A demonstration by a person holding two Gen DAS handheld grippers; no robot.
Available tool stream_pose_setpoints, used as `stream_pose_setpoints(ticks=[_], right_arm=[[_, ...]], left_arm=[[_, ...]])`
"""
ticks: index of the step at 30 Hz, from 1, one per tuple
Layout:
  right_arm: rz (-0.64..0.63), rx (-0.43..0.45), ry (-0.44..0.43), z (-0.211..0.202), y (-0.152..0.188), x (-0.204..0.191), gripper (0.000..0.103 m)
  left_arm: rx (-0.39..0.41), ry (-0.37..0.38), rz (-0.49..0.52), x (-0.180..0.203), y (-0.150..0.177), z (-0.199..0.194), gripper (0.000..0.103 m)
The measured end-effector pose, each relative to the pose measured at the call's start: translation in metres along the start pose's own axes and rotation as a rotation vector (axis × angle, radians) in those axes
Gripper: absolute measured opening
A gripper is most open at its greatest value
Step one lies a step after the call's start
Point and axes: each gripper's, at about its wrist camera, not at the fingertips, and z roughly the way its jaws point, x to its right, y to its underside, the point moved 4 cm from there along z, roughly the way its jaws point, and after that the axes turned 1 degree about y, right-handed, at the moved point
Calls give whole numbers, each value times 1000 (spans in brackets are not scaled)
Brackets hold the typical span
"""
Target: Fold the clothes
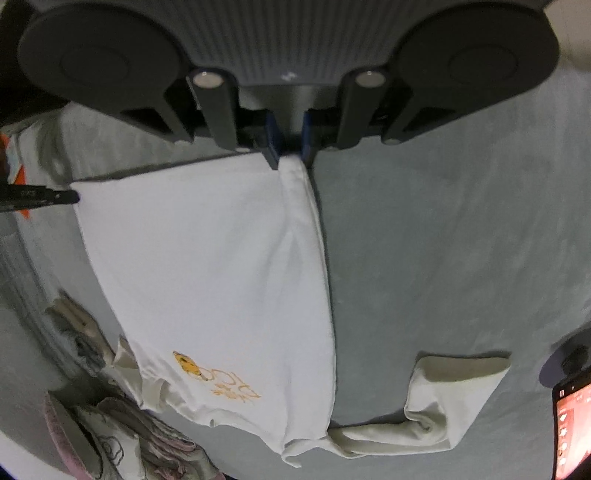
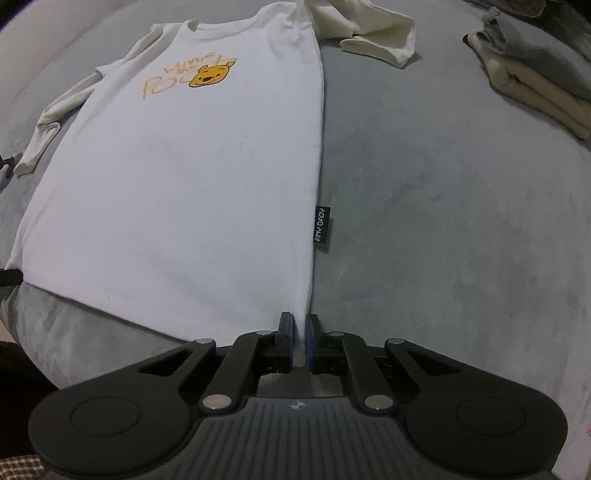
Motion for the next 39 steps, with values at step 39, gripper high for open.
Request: stream_pose_setpoints(ticks=[39], right_arm=[[-160,255,-200,41,-223,-160,37]], left_arm=[[418,-400,-112,-63,-151,24,59]])
